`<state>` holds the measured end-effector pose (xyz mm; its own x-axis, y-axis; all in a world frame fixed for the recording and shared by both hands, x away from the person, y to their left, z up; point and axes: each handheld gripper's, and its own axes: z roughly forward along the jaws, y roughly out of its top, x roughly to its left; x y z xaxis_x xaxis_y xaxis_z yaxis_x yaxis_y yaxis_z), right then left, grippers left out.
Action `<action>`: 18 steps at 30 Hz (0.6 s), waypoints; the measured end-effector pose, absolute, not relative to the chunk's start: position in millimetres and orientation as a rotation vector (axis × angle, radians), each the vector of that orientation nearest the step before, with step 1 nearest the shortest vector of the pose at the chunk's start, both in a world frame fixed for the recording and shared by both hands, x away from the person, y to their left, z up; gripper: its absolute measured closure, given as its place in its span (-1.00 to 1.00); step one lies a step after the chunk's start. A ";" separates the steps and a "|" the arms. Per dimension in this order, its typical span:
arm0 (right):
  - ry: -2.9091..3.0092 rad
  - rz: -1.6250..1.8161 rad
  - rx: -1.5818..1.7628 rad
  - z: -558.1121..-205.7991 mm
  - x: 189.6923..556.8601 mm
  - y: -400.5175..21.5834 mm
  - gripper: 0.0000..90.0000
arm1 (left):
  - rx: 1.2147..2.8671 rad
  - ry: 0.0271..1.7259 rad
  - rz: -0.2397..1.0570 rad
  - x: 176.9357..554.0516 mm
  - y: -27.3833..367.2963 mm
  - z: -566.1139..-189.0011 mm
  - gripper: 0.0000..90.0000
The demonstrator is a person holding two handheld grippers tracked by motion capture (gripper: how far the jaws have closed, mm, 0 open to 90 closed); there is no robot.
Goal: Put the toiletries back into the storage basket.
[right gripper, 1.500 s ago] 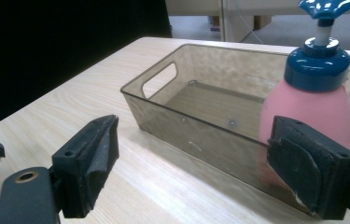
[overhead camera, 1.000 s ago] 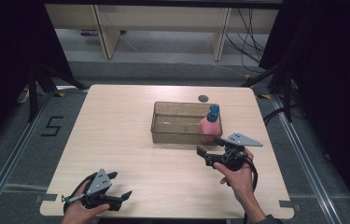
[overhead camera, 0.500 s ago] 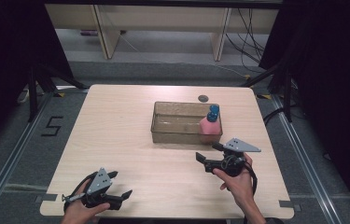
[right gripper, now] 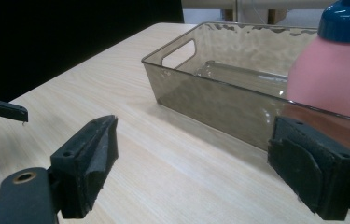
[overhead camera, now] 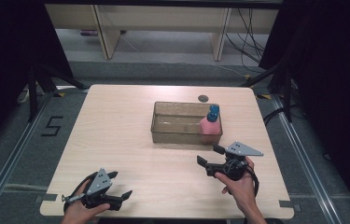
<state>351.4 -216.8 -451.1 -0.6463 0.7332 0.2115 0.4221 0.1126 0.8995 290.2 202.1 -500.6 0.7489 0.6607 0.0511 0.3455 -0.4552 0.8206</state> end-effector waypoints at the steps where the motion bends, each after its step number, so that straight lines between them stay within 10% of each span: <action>1: 2.102 1.550 1.135 -451.7 350.0 -216.0 -0.63 | 2.056 0.777 0.459 289.4 201.2 -501.9 -0.67; 18: 2.122 1.552 1.128 -456.2 339.4 -216.3 -0.63 | 2.052 0.776 0.461 288.8 201.4 -501.9 -0.67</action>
